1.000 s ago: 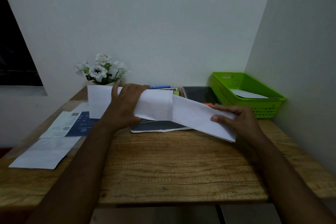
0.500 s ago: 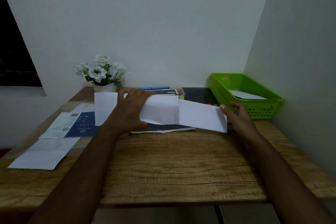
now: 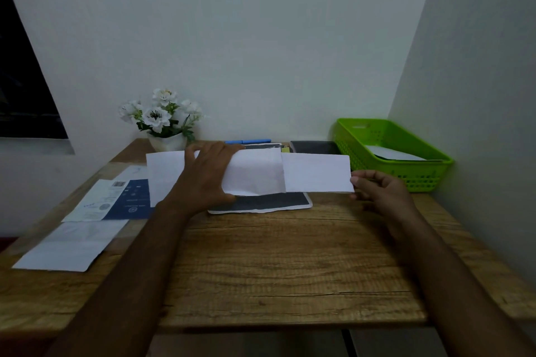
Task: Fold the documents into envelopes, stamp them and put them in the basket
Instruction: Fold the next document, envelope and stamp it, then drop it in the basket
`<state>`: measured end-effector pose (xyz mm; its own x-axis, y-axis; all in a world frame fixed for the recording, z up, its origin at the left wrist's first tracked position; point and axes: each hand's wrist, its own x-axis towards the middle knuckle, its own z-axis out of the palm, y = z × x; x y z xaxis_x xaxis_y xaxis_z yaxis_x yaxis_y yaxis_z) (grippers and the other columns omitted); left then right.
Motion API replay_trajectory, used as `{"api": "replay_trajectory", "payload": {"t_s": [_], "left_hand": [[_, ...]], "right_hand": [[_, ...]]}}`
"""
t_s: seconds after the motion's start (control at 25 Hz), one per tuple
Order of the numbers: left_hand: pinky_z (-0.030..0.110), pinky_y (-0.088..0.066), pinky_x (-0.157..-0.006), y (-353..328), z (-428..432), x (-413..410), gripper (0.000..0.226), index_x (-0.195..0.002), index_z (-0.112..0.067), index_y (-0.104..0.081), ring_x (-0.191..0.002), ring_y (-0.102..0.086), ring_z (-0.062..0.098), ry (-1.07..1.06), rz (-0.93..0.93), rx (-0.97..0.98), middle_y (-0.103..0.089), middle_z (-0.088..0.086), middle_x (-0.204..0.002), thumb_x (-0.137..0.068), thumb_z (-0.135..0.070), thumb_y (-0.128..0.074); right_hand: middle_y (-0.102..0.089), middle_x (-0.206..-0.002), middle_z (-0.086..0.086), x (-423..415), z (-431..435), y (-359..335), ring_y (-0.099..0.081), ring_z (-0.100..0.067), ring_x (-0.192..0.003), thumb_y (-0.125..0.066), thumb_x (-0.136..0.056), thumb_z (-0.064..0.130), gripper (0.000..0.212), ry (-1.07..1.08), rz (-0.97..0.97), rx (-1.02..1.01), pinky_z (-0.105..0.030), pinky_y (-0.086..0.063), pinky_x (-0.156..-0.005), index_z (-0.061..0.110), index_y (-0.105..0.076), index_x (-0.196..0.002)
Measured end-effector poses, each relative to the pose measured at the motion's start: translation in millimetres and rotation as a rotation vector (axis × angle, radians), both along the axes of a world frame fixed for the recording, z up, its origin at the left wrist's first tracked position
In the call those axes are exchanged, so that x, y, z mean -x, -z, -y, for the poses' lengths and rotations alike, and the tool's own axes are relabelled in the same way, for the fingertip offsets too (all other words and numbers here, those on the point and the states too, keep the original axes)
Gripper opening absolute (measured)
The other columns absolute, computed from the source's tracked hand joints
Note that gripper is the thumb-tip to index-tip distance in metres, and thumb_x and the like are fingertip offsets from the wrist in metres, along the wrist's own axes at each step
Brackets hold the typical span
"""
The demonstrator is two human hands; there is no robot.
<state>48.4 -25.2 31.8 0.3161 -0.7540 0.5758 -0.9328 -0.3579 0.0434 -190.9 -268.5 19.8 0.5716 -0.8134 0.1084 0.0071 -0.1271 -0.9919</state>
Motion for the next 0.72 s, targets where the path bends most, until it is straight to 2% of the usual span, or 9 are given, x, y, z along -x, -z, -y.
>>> {"api": "replay_trajectory", "payload": {"t_s": [0.2, 0.36, 0.48, 0.72], "left_hand": [[0.042, -0.021, -0.103, 0, 7, 9, 0.096, -0.138, -0.026, -0.032, -0.123, -0.037, 0.019, 0.029, -0.008, -0.011, -0.045, 0.0, -0.132, -0.057, -0.054, -0.074], [0.045, -0.021, -0.106, 0, 13, 21, 0.097, -0.14, -0.029, -0.029, -0.123, -0.035, 0.016, 0.051, -0.023, -0.024, -0.043, -0.004, -0.134, -0.057, -0.059, -0.071], [0.047, -0.022, -0.106, -2, 16, 29, 0.097, -0.141, -0.029, -0.027, -0.125, -0.032, 0.014, 0.069, -0.028, -0.031, -0.041, -0.004, -0.136, -0.058, -0.058, -0.067], [0.041, -0.02, -0.104, -2, 20, 37, 0.1, -0.144, -0.024, -0.025, -0.127, -0.029, 0.016, 0.072, 0.022, -0.061, -0.038, -0.001, -0.141, -0.062, -0.059, -0.07]], "right_hand": [[-0.076, -0.077, 0.005, -2, -13, -5, -0.068, -0.003, -0.061, -0.073, -0.083, 0.018, 0.014, -0.031, 0.03, 0.08, -0.014, -0.046, -0.045, 0.025, -0.071, -0.095], [-0.073, -0.072, -0.001, -3, -18, -5, -0.064, -0.003, -0.056, -0.074, -0.082, 0.015, 0.01, -0.039, 0.043, 0.118, -0.015, -0.044, -0.046, 0.016, -0.074, -0.092], [-0.072, -0.071, -0.002, -4, -20, -5, -0.063, -0.003, -0.053, -0.074, -0.082, 0.013, 0.008, -0.044, 0.044, 0.144, -0.016, -0.044, -0.045, 0.015, -0.073, -0.089], [-0.069, -0.069, -0.001, -9, -24, -1, -0.059, -0.007, -0.052, -0.076, -0.081, 0.013, 0.006, -0.084, 0.043, 0.248, -0.018, -0.042, -0.044, 0.018, -0.074, -0.083]]}}
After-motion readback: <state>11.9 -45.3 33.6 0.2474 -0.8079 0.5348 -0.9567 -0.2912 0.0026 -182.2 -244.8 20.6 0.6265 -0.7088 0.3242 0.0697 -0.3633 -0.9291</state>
